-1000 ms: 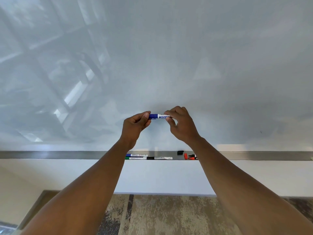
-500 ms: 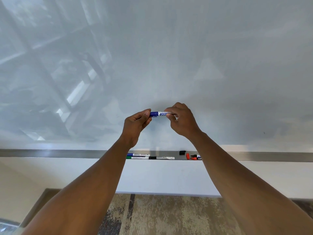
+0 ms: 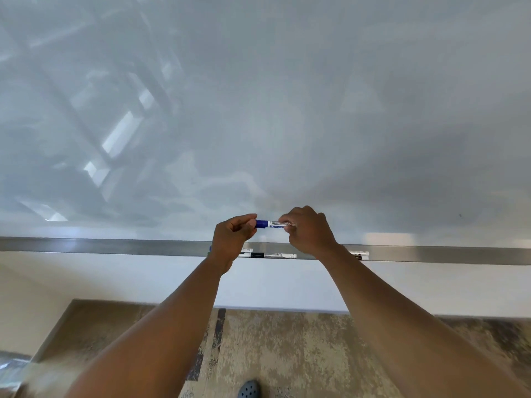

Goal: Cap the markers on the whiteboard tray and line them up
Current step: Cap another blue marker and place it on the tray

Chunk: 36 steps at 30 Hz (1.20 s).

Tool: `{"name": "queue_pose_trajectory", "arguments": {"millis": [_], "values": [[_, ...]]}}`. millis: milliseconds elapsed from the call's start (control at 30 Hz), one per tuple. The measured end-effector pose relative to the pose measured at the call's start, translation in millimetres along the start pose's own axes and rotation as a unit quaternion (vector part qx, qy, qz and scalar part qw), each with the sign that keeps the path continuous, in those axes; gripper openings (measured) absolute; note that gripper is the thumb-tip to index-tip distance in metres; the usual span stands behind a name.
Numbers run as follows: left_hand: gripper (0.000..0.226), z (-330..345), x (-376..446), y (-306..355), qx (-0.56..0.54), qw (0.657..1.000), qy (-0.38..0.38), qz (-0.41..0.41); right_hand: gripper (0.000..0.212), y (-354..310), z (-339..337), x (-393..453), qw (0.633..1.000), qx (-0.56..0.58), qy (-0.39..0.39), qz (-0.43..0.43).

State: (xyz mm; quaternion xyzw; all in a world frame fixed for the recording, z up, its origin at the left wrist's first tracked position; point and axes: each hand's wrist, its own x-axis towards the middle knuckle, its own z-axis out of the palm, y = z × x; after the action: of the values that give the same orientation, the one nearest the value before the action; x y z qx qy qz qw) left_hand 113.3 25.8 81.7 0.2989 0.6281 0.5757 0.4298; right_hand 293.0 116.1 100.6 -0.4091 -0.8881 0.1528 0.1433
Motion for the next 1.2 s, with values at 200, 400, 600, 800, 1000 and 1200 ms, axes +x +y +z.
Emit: {"name": "queue_pose_trajectory", "arguments": {"millis": [200,400,600,800,1000,1200], "values": [[0.023,-7,16,-28,0.138,0.990,0.036,-0.015,0.032,14,33,5,0.999,-0.027,-0.022,0.030],[0.020,-18,28,-51,0.344,0.936,0.069,-0.022,0.035,29,64,10,0.996,-0.032,-0.053,0.063],[0.043,-22,36,-70,0.523,0.852,-0.006,-0.031,0.037,35,96,15,0.991,-0.027,-0.087,0.102],[0.051,-27,45,-82,0.610,0.790,-0.070,0.012,0.041,39,123,22,0.984,-0.019,-0.113,0.136],[0.052,-30,49,-95,0.654,0.749,-0.107,0.013,0.044,42,140,23,0.983,-0.035,-0.115,0.135],[0.053,-29,51,-103,0.664,0.740,-0.104,0.007,0.048,43,147,25,0.982,-0.051,-0.128,0.128]]}}
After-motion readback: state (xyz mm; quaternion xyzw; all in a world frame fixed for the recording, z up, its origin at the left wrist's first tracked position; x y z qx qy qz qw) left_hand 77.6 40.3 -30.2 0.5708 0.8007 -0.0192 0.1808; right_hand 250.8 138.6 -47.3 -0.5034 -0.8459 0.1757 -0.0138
